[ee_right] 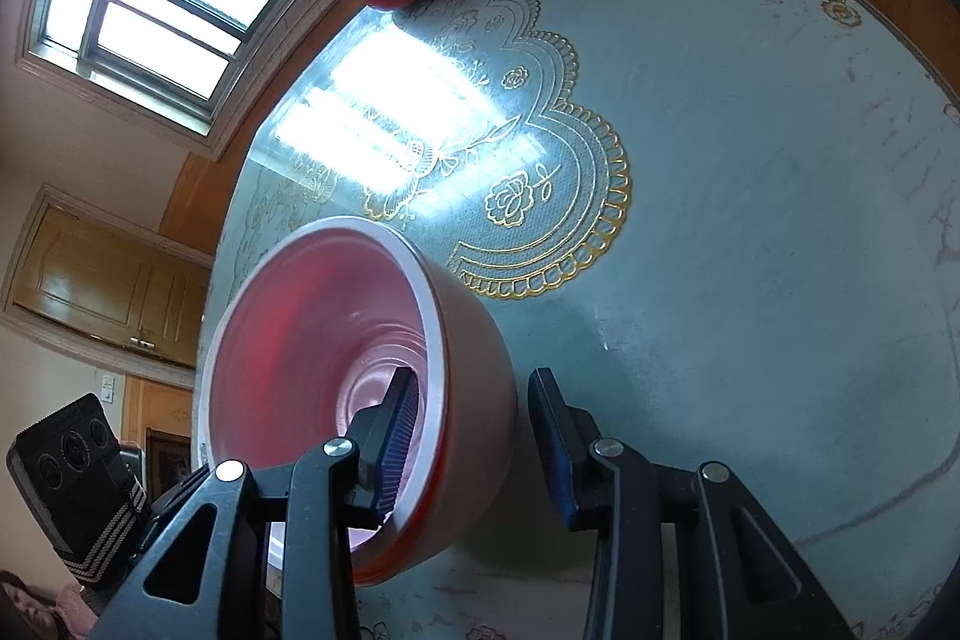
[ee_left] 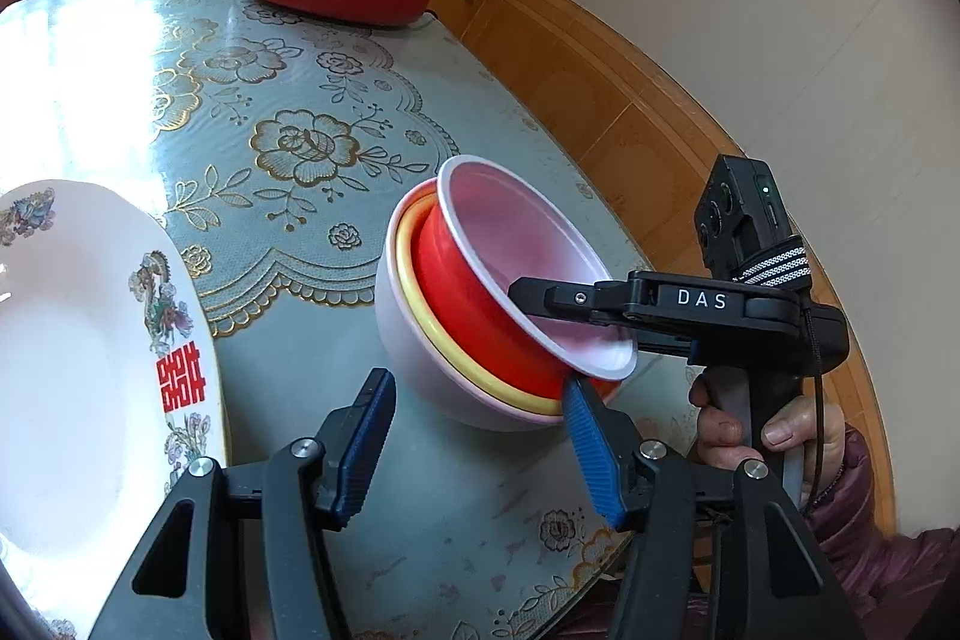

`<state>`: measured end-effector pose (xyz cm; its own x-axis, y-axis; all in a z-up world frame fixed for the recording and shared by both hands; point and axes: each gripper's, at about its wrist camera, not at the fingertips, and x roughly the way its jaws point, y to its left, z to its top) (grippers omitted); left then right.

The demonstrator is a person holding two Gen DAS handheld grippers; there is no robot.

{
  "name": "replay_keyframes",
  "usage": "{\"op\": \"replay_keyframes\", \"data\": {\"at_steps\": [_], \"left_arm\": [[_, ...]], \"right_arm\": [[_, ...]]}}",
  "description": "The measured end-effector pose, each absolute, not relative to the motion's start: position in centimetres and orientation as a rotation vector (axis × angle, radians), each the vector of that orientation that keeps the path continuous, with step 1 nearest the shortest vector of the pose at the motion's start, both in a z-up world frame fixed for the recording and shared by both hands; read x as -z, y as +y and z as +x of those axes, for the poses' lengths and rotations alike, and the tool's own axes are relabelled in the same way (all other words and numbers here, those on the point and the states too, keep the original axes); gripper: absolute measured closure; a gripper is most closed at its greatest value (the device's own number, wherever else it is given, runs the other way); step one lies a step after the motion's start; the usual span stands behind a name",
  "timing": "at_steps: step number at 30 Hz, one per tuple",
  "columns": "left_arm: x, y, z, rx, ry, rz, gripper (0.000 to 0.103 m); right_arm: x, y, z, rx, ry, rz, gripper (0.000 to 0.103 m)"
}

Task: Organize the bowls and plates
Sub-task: 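Grasp the rim of the nested bowl stack with the right tool, then lift the nested bowls off the table with the right tool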

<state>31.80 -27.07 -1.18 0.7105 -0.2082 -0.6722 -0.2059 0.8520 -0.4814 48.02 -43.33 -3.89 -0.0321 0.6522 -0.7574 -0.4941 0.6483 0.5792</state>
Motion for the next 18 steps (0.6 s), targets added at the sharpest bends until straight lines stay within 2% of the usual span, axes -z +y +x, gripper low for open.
{"op": "replay_keyframes", "data": {"at_steps": [3, 7, 18], "left_arm": [[1.0, -26.9, 31.9, -0.009, 0.779, -0.563, 0.046], [1.3, -26.1, 32.3, -0.050, 0.790, -0.594, 0.046], [1.3, -25.1, 34.8, -0.123, 0.823, -0.647, 0.047]], "right_arm": [[3.8, -43.4, 47.9, -0.919, 1.294, 0.124, 0.076], [3.5, -43.7, 48.0, -0.883, 1.268, 0.083, 0.079], [3.2, -45.8, 49.0, -0.818, 1.258, 0.091, 0.078]]}}
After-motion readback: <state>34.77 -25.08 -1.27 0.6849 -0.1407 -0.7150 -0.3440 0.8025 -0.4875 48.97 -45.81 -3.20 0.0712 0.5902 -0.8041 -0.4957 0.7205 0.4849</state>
